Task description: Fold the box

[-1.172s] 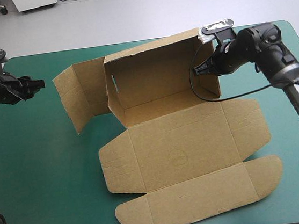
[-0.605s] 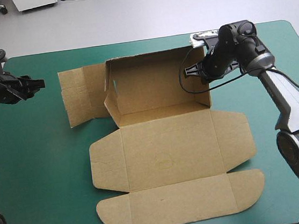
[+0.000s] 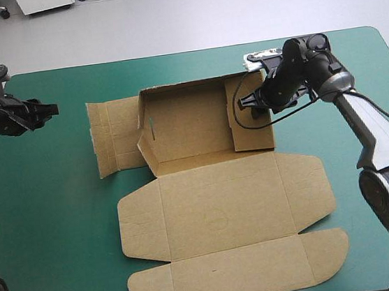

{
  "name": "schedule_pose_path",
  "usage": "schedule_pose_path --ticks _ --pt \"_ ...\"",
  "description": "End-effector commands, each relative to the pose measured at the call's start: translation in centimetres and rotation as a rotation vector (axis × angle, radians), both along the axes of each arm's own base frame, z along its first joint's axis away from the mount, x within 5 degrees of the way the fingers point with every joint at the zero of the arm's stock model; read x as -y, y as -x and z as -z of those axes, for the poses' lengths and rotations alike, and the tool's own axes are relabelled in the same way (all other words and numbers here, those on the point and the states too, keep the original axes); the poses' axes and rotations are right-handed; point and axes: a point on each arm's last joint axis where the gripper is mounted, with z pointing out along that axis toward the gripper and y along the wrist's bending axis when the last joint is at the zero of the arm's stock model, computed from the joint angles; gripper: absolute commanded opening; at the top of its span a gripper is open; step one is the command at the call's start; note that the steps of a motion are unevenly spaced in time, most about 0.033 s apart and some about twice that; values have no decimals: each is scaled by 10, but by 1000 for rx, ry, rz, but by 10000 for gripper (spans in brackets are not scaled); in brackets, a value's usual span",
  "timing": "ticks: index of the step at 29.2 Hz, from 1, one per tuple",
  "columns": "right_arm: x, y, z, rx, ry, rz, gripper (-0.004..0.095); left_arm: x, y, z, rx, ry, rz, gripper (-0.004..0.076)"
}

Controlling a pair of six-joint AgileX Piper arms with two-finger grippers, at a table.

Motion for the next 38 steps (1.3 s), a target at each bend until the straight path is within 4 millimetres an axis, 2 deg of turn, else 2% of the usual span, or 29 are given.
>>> schedule_pose_path --ticks 1,10,16,21,27,33,38 --pt "5 6 -54 184 -44 2 603 3 7 -22 110 11 -16 355" --pt "13 29 -86 289 -28 -11 603 1 3 -18 96 11 -16 355" --pt "25 64 -93 435 -49 28 603 0 -2 -11 67 15 -13 355" --pt "31 83 -72 495 -70 52 603 -1 -4 -13 95 9 -21 355" --pt "29 80 -28 423 -84 69 603 -1 -5 -13 101 8 -23 355" --pt "28 79 -15 429 -103 72 603 -1 -5 -13 104 7 -24 355" --pt "25 71 -2 404 -95 66 603 -1 -5 -13 100 8 -23 355"
